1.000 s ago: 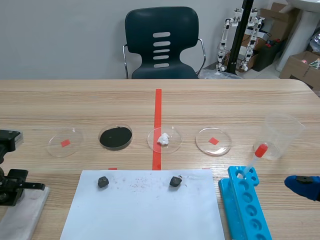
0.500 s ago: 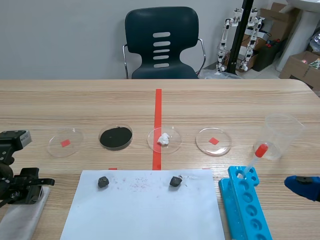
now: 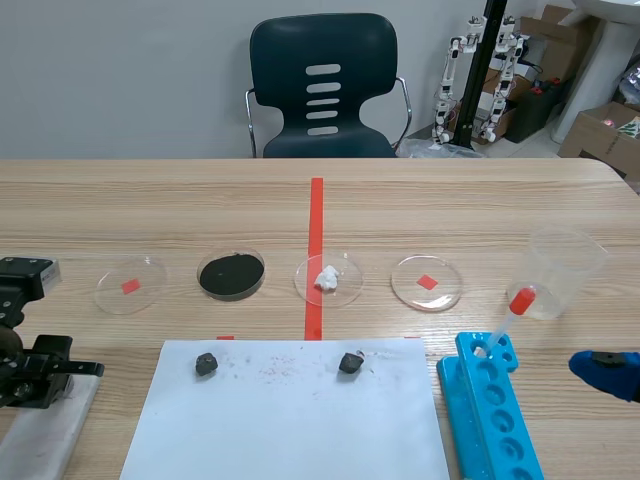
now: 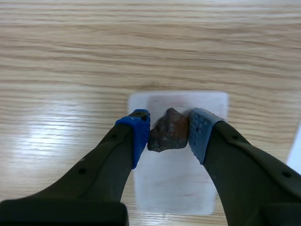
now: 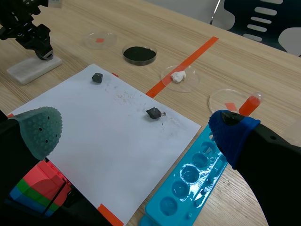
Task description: Rub the mineral on the streak plate
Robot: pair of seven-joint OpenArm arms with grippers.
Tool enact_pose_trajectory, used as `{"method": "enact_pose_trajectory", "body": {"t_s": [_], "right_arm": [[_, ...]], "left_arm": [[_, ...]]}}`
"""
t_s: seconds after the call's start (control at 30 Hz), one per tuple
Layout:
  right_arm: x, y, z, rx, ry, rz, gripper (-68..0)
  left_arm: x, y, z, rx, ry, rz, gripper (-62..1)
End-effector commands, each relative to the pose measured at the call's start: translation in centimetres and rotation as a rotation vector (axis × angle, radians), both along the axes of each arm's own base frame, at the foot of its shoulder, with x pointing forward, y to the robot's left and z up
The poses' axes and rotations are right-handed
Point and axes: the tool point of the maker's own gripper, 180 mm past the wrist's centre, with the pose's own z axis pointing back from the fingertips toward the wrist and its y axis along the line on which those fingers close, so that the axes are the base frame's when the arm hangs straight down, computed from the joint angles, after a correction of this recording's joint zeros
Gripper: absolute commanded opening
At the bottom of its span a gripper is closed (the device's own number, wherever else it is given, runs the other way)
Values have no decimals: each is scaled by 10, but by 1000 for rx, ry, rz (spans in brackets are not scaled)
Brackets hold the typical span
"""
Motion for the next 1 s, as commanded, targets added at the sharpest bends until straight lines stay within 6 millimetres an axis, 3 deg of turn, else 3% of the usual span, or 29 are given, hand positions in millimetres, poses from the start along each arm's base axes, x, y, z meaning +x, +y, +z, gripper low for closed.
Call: {"method": "enact_pose_trajectory", "body": {"t_s": [0.0, 0.2, 0.43, 0.63, 0.97], "right_arm": [[3, 0, 7, 22, -21, -6, 4], [3, 0, 7, 22, -21, -6, 4], [3, 0, 7, 22, -21, -6, 4], [3, 0, 7, 22, -21, -6, 4], [3, 0, 7, 22, -21, -6, 4]], "left_arm": [[-1, 13, 3, 59, 6, -1, -492], [-2, 15, 2, 69, 8, 3, -492], [0, -17, -3, -82, -7, -25, -492], [1, -33, -6, -132, -17, -42, -492], [-1, -35, -6, -143, -8, -58, -492]]}}
